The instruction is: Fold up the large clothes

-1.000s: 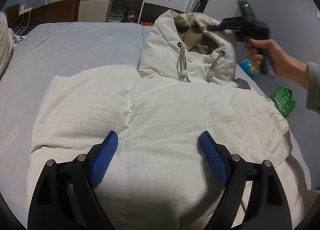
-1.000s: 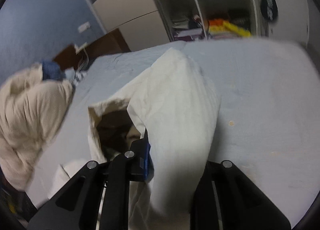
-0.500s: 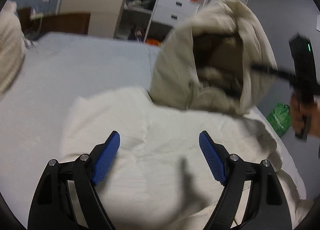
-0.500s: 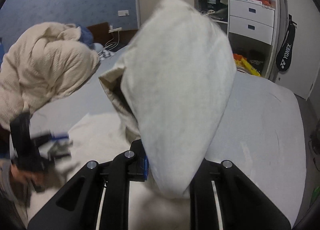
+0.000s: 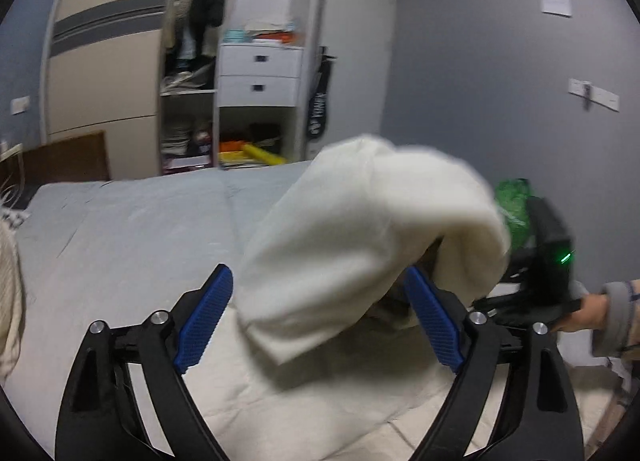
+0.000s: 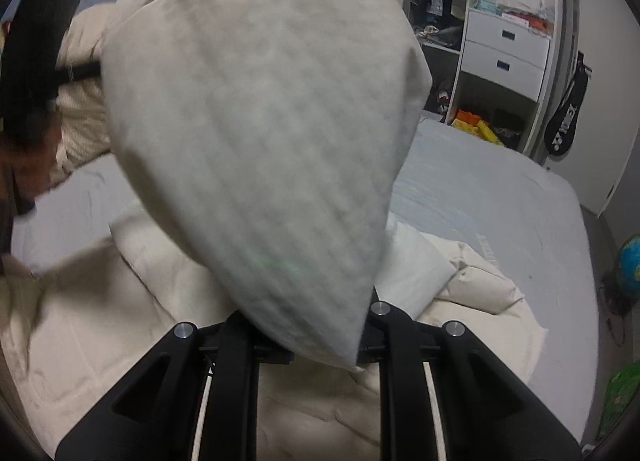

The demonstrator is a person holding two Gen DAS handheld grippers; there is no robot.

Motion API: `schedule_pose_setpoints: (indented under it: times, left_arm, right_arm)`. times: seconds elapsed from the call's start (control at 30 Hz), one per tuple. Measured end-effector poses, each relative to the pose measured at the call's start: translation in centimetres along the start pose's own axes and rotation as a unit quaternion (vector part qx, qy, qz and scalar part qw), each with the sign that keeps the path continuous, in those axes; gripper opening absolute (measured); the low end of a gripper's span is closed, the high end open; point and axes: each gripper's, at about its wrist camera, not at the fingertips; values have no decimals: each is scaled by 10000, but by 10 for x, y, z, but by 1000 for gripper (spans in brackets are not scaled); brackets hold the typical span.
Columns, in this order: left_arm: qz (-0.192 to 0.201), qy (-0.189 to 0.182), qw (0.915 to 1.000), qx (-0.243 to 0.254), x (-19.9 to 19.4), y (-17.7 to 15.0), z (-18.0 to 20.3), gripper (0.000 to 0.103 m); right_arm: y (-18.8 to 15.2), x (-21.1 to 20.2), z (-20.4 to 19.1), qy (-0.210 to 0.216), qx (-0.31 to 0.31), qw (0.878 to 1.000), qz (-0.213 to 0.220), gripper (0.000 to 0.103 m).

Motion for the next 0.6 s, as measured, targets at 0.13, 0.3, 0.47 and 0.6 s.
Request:
schedule_pose_setpoints:
  times: [0.13, 0.3, 0.47, 0.6]
  left_arm:
    - [-272, -397, 9976, 493, 10, 10, 22, 85]
    - [-868, -837, 9885, 918, 45, 8, 44, 81]
    - [-1476, -1146, 9816, 399, 68, -11, 42, 20]
    - [-1601, -1199, 9794, 272, 64, -33, 46, 18]
  right_arm:
    - [-10, -4, -3, -123, -178, 9998, 5, 14]
    - [-20, -15, 2, -171, -124, 9998, -61, 15]
    - [-27, -30, 12, -196, 83, 9996, -168, 15]
    - [-35, -44, 12, -310, -88, 9993, -176, 16]
Point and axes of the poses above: each gripper's, at about its wrist camera, not at the fingertips, and x roughly the way its jaws point, z to its right, y to its top, and after that the axes turned 13 degrees about -y, right-handed
